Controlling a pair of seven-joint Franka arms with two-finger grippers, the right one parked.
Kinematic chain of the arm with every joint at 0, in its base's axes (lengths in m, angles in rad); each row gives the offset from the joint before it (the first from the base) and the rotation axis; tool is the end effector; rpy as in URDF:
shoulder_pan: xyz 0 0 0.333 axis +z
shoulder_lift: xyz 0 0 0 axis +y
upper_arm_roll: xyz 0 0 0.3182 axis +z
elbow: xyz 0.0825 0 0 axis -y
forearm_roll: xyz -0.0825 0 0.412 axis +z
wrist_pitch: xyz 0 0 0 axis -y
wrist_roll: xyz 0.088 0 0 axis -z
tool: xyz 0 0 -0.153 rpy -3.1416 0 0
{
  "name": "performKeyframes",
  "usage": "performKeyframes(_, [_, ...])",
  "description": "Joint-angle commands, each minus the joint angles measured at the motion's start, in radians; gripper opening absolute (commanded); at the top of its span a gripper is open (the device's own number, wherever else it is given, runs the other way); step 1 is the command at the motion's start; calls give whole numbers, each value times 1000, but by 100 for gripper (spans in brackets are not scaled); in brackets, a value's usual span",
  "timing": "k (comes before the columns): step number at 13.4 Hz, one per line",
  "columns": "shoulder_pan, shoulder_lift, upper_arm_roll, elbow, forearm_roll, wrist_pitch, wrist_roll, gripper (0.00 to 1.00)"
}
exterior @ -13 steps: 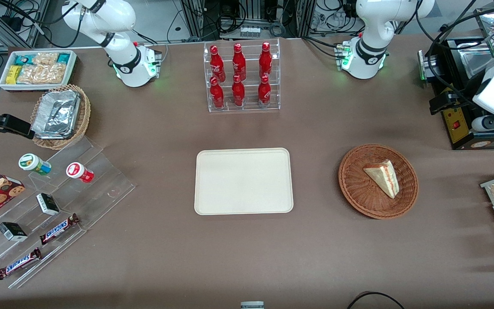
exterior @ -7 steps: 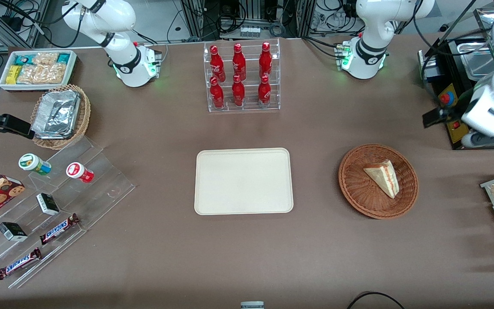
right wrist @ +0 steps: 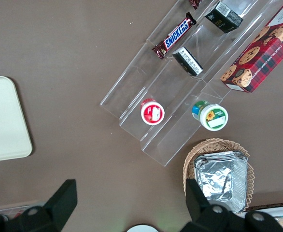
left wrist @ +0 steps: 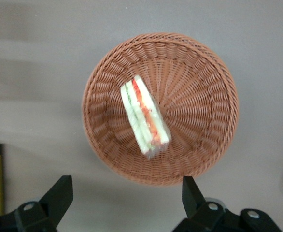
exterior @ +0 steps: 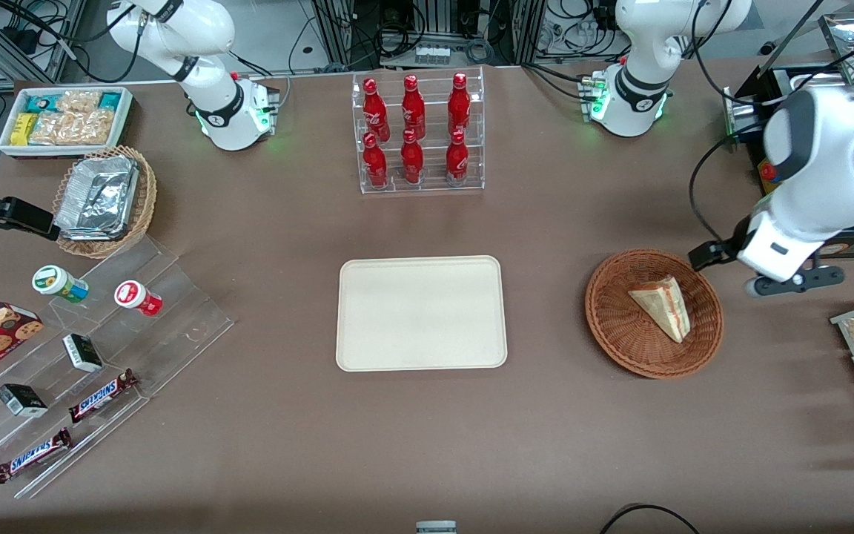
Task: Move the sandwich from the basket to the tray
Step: 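Lower the left gripper and grasp the wrapped sandwich upright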
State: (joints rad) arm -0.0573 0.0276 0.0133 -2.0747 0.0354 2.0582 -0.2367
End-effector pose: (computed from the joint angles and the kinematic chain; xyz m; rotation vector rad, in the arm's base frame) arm 0.5690 -0.0217 0.3544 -3.0919 -0.2719 0.0610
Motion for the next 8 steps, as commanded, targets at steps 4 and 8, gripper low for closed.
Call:
performKeyframes(4, [1, 90, -7, -133, -14, 290, -219, 100])
performKeyframes(8, [-15, 164, -10, -143, -14, 384, -321, 100])
